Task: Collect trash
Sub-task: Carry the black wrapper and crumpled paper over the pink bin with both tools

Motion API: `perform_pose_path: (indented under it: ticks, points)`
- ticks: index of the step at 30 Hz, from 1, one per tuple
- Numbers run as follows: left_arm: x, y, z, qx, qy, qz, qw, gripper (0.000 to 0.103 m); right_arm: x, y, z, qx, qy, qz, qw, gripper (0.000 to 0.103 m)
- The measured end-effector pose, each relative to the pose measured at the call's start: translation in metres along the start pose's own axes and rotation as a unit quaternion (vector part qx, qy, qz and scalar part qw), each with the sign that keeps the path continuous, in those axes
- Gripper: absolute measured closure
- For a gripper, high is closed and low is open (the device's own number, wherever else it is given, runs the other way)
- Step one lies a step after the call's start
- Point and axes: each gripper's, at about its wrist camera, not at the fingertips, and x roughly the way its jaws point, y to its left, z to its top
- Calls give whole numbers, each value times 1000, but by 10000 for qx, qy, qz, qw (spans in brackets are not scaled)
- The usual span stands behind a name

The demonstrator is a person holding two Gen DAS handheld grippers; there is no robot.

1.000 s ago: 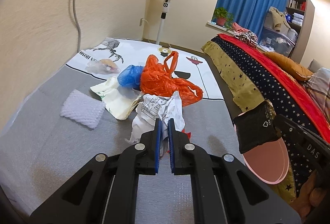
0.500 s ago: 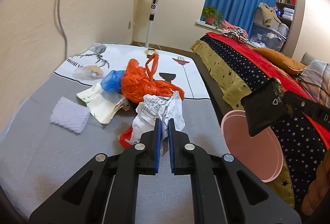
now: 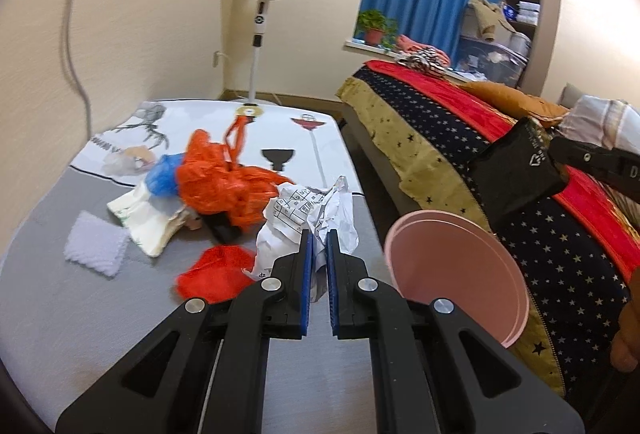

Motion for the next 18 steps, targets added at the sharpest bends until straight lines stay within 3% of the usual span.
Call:
perform_pose_path:
  ticks: [18]
  points:
    - [33, -67, -8, 626, 205, -652, 9957, 96, 21, -49, -18, 487, 146, -678, 9964, 103]
